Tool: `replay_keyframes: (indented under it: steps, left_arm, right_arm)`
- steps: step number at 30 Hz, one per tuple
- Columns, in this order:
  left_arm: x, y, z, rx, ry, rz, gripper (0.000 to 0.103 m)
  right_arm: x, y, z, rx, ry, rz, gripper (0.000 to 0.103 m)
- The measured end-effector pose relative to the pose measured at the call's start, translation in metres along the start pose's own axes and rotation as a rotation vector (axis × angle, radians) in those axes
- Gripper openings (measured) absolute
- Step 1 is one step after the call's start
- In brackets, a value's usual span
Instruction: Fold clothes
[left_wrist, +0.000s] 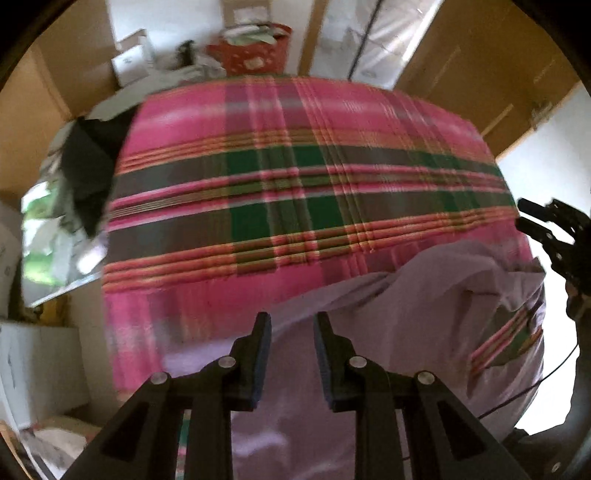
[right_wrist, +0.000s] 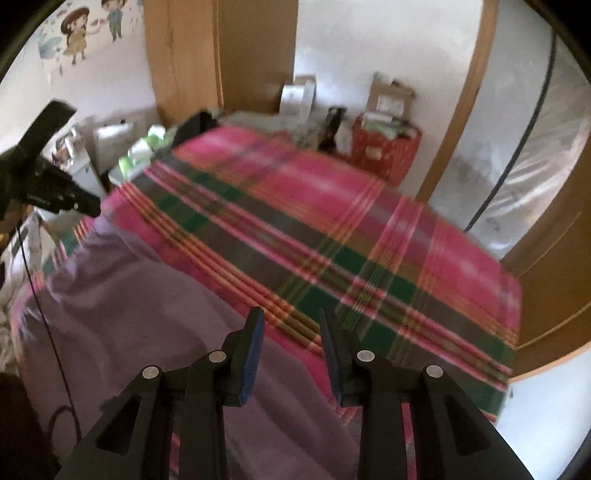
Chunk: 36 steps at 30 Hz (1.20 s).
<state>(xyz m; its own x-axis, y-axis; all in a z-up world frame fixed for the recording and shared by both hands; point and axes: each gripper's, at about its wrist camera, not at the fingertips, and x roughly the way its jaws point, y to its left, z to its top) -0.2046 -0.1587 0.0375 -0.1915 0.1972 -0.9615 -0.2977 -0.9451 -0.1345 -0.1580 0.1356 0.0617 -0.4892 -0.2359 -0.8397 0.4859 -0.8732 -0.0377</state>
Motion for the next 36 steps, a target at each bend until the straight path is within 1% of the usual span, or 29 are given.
replay_keyframes:
  steps: [2, 3, 7, 11, 17, 21, 24, 28, 31, 36]
  left_arm:
    - [0.021, -0.006, 0.006, 0.043, 0.028, -0.004, 0.024]
    - [0.032, -0.009, 0.008, 0.080, 0.043, 0.015, 0.024]
    - [0.050, -0.018, 0.010, 0.148, 0.060, 0.018, 0.024]
    - [0.060, -0.020, 0.009, 0.178, 0.056, 0.010, 0.024]
    - [0.065, -0.021, 0.002, 0.191, 0.052, -0.017, 0.024]
    - [0.065, -0.022, -0.006, 0.211, 0.040, -0.038, 0.024]
    - [0.066, -0.027, -0.012, 0.223, 0.031, -0.033, 0.024]
    - [0.061, -0.023, -0.009, 0.268, 0.014, -0.037, 0.024]
    - [0.048, -0.012, -0.008, 0.258, -0.019, -0.065, 0.024]
    - [0.052, -0.017, -0.012, 0.294, -0.009, -0.034, 0.024]
  right_arm:
    - [0.023, -0.006, -0.007, -0.001, 0.035, 0.042, 0.032]
    - [0.032, -0.007, -0.010, -0.002, 0.048, 0.064, 0.032]
    - [0.055, -0.019, -0.024, -0.008, 0.079, 0.119, 0.032]
    - [0.068, -0.028, -0.032, 0.005, 0.103, 0.164, 0.032]
    - [0.077, -0.023, -0.039, -0.029, 0.111, 0.230, 0.032]
    - [0.075, -0.019, -0.042, -0.059, 0.113, 0.233, 0.033]
    - [0.073, -0.016, -0.045, -0.082, 0.114, 0.235, 0.033]
    - [0.071, -0.012, -0.048, -0.110, 0.116, 0.237, 0.033]
    - [0.071, -0.014, -0.049, -0.098, 0.113, 0.236, 0.033]
    - [0.072, -0.015, -0.050, -0.095, 0.107, 0.229, 0.033]
